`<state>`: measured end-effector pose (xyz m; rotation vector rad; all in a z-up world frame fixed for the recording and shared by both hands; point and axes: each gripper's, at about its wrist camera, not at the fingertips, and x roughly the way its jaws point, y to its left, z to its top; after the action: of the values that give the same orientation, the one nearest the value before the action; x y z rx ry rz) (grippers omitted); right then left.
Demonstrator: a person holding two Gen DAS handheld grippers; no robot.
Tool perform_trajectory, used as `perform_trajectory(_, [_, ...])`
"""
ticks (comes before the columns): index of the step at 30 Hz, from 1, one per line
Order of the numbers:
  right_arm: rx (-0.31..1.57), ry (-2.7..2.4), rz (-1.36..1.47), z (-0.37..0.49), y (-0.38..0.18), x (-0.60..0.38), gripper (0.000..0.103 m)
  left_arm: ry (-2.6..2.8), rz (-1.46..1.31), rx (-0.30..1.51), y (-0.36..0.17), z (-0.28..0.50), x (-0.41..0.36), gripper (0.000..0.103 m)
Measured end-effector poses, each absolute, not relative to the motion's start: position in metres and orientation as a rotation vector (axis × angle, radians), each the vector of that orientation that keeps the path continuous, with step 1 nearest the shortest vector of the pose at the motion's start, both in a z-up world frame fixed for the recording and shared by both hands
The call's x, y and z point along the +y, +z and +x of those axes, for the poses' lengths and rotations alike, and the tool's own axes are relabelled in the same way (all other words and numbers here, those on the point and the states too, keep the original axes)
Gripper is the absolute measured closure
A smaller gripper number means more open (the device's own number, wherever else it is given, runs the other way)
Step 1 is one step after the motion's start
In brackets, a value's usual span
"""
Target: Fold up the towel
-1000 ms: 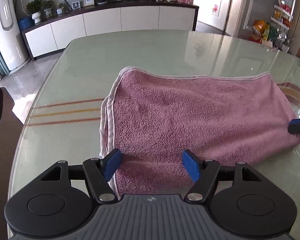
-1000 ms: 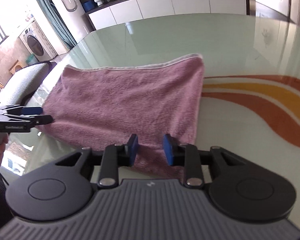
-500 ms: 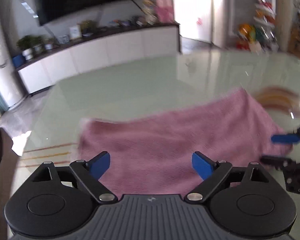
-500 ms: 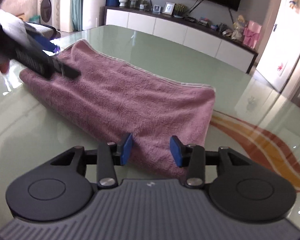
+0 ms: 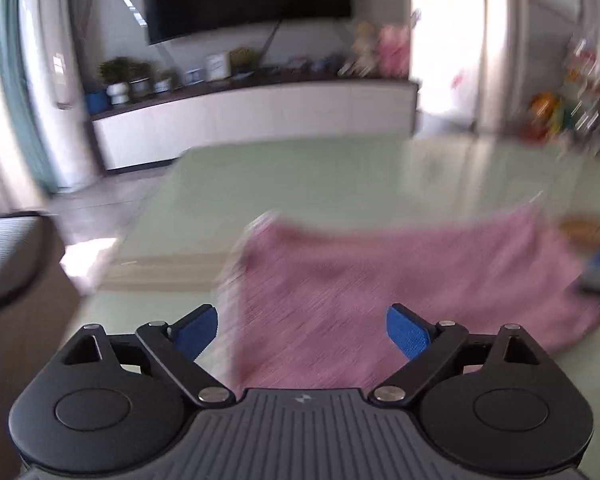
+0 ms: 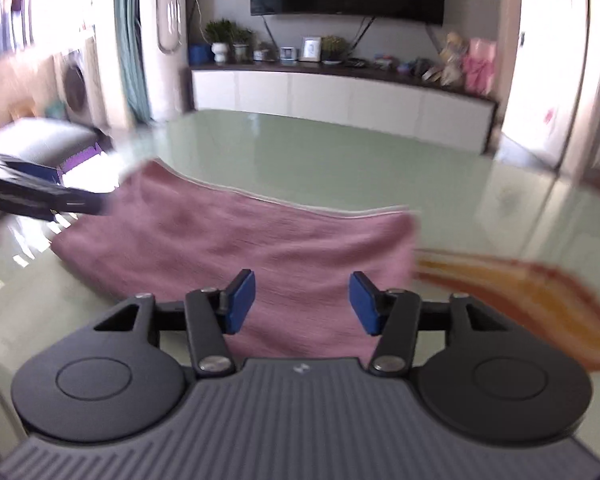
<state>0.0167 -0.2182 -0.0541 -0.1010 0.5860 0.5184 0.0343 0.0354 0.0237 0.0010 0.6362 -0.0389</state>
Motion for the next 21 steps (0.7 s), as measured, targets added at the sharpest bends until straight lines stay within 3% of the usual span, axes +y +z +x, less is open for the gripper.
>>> perform_trajectory(5, [0.632,0.514,-0.144,0.031,-0.080,-0.208,0.050,-0.162,-0.012,0.633,0.000,0.085,0.003,0.004])
perform_trajectory(9, [0.632,0.465,-0.176,0.035,-0.083,-0.220,0.041,-0.118,0.010,0.764,-0.040,0.104,0.013,0.003])
perform_trajectory(14, [0.655,0.431,-0.170,0.046,-0.082,-0.225,0.042,0.021,0.006,0.781,-0.043,0.095,0.056,0.000])
perform_trajectory(16, [0.663,0.411,-0.132,0.045,-0.075,-0.227,0.047,0.109,-0.028,0.778,-0.040,0.100,0.075,0.009])
perform_trajectory(21, [0.553,0.469,-0.095,0.052,-0.058,-0.219,0.047,0.018,-0.104,0.644,-0.010,0.109,0.066,0.008])
